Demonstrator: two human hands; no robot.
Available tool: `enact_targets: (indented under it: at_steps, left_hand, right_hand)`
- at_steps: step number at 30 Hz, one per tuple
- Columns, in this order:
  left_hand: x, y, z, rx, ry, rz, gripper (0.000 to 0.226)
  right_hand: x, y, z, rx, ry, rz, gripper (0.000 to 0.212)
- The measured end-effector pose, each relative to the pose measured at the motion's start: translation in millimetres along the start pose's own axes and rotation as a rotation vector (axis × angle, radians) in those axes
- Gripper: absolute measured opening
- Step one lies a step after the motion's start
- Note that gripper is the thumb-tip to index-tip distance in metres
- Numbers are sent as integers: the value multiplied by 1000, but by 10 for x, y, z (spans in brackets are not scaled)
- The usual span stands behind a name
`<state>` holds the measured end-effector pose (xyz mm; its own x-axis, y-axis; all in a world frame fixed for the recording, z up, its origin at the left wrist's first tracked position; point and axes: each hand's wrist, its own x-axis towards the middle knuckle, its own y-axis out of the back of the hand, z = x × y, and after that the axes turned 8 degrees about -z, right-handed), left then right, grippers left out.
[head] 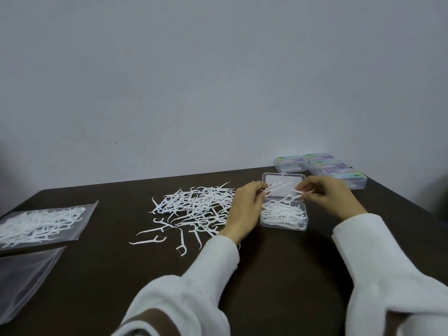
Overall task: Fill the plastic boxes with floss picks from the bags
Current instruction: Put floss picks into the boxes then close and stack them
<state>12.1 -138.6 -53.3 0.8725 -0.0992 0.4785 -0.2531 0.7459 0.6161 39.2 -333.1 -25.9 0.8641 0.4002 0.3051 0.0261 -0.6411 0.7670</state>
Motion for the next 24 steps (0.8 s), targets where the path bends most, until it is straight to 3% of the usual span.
enact_targets:
  at_steps: [12,20,24]
  left_hand:
    - [-25,10,-14,-57,40,47,21]
    - [-24,15,-24,-68,49,74,22]
    - [-20,18,-43,-53,65,94,21]
  right_hand:
    - [-24,72,38,-19,-34,118,19]
    - [6,-2,-34,78,19,95,15]
    - [45,-121,-57,50,53,-44,16]
